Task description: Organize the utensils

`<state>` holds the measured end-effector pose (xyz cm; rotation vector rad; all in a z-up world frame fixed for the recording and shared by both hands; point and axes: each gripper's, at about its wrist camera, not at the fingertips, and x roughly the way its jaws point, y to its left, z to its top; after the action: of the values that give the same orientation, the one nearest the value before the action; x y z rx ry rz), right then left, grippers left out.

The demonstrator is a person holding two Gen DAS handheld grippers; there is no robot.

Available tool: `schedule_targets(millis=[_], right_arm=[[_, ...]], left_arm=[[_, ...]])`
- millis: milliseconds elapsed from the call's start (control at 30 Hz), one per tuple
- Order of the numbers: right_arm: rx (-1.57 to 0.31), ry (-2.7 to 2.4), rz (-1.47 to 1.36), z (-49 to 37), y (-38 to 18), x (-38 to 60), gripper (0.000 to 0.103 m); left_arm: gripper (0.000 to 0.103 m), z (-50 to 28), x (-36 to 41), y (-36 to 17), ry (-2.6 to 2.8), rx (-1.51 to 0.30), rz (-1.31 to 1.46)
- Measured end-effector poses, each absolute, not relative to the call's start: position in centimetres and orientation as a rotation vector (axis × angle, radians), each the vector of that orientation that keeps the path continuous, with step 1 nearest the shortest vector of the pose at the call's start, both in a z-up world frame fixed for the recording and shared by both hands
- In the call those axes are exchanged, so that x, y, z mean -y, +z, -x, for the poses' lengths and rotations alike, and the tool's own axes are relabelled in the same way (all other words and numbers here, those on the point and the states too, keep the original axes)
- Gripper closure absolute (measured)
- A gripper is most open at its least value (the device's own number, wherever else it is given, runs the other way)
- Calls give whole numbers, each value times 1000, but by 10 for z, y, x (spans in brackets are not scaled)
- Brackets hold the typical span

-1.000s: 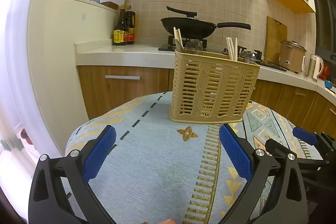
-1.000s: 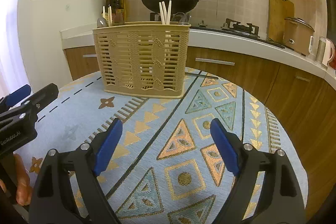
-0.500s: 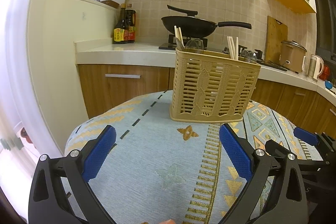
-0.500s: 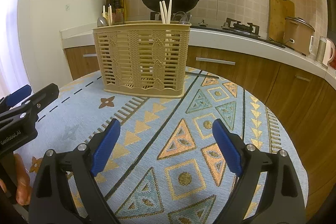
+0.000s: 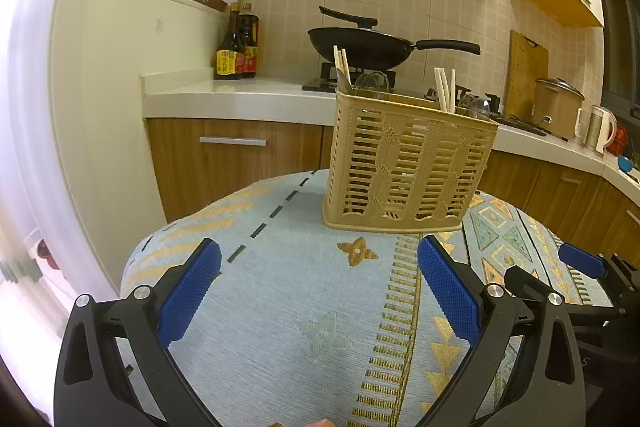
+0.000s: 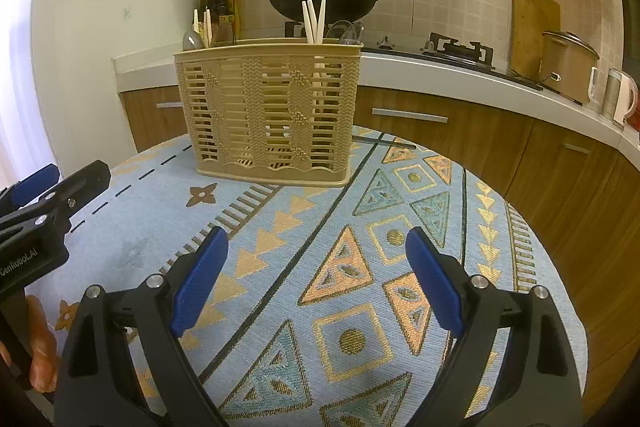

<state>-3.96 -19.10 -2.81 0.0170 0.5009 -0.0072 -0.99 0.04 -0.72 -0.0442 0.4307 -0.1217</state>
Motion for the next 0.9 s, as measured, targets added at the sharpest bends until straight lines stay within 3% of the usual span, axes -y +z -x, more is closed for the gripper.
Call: schedule_targets(millis=[900], right_arm=[[-502,-6,-16,39,-28,192,14]], left_arm=[[8,8,-1,-8,-136,-438,47]])
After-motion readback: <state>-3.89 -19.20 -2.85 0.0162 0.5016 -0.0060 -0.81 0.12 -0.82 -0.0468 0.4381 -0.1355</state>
